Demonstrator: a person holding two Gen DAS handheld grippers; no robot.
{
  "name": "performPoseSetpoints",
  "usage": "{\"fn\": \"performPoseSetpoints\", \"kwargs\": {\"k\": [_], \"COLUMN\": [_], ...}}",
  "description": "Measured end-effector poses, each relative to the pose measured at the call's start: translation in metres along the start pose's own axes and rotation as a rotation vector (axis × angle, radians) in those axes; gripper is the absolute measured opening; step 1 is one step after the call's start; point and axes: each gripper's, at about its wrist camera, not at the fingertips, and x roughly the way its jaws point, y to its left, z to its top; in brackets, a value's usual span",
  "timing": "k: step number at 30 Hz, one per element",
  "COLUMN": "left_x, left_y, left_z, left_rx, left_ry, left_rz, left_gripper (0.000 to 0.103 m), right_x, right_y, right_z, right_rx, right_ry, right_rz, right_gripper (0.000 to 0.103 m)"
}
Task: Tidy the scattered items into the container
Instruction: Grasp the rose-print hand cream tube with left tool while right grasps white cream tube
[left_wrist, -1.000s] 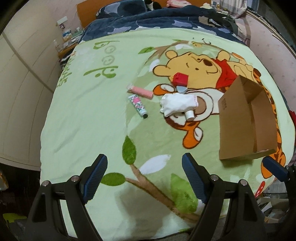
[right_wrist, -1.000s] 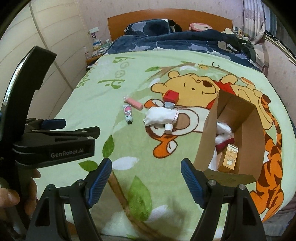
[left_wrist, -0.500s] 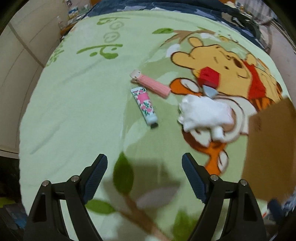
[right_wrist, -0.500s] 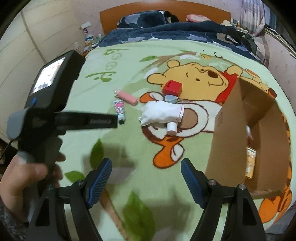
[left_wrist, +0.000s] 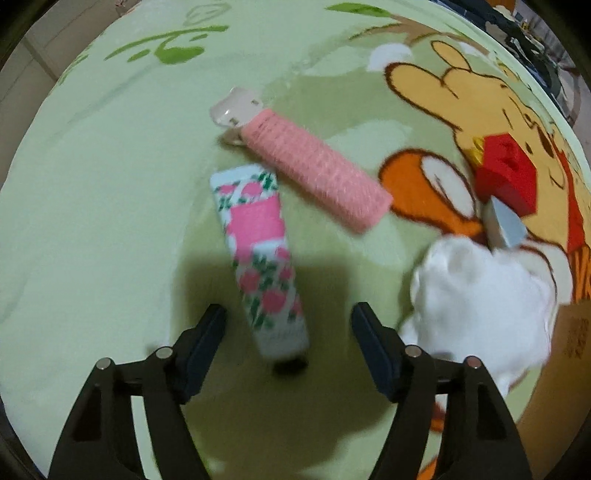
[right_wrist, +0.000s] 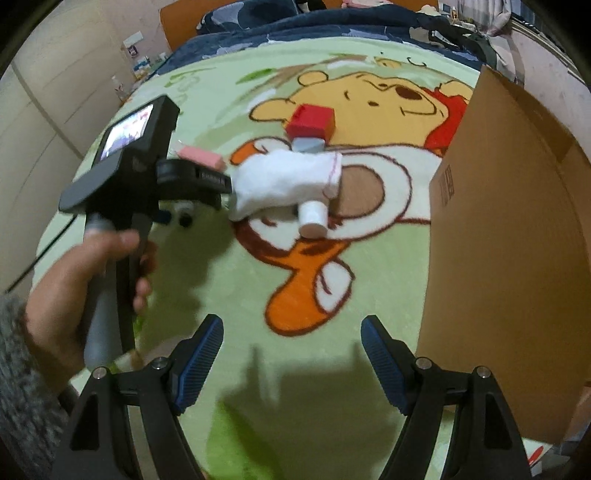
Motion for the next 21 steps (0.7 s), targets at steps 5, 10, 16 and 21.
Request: {"fn": "performPoseSetpoints", "kwargs": {"k": [5, 10, 16, 21], "left_x": [0.005, -0.005, -0.004, -0.002], "left_y": [-0.005, -0.004, 0.003, 0.000], "left_z": [0.007, -0.003, -0.011, -0.012], "left_rx": [0.015, 0.068, 0.079, 0.090], "left_ry": [-0.036, -0.061, -0.054, -0.045], "left_rz": [0.016, 0.021, 0.000, 0.004], "left_gripper": [0.062, 0.029, 0.028, 0.028], "right_x": [0.014, 0.039, 0.085, 0.122], "right_y": [-0.005, -0.007, -0.011, -0.005], "right_z": [0.008, 0.040, 0.068, 0.082], "right_rx": [-0.013, 0.014, -0.009, -0.066], "right_ry": [-0.002, -0.022, 0.021, 0.079], "right_rz": [0.002, -0.046, -0.153, -0.139], "right_gripper": [0.079, 0.079, 0.079, 0.079]}}
